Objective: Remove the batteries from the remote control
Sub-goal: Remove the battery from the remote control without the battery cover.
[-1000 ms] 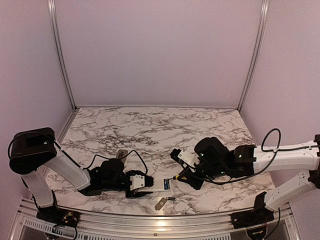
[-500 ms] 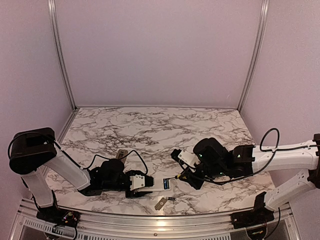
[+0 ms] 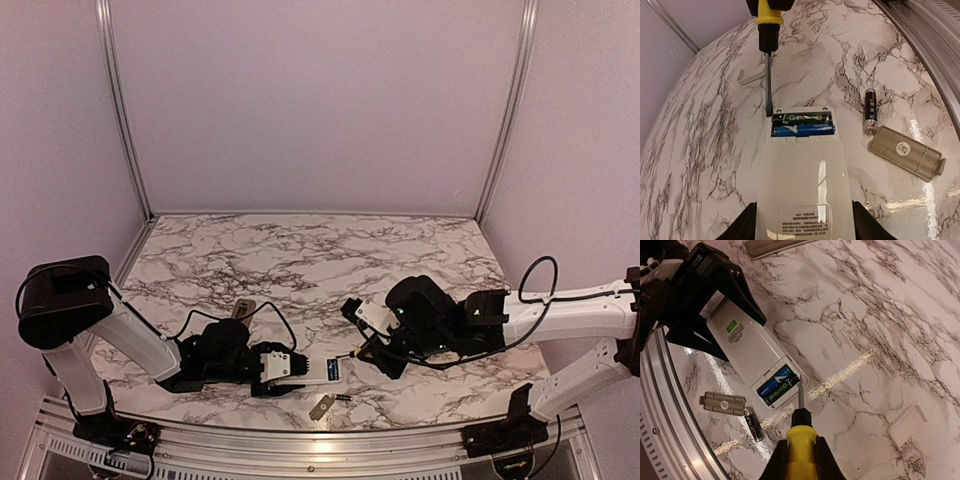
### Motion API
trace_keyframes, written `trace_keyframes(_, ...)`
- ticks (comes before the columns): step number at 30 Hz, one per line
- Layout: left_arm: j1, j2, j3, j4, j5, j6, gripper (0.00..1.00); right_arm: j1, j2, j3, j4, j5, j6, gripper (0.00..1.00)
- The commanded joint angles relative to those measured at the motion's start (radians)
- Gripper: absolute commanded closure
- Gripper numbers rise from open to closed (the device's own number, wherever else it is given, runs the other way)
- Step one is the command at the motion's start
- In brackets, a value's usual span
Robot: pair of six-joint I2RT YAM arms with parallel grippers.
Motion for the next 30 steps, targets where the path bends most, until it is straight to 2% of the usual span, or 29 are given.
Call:
trace_keyframes(1,-0.005,-0.028,-0.001,0.007,-0.006,0.003,1.0,0.002,0.019,0.03,0.014,-0.027,-0.007,1.0)
trace_keyframes(9,-0.005,-0.029,-0.002,0.01,-0.009,0.002,1.0,0.002,0.039,0.024,0.012,-0.03,-0.009,1.0)
trace_keyframes(19,-0.005,-0.025,-0.003,0.013,-0.013,0.003,1.0,0.002,0.052,0.021,0.019,-0.172,-0.026,1.0)
trace_keyframes(30,-0.005,-0.024,-0.003,0.015,-0.02,0.001,1.0,0.002,0.092,0.033,-0.01,-0.137,-0.02,1.0)
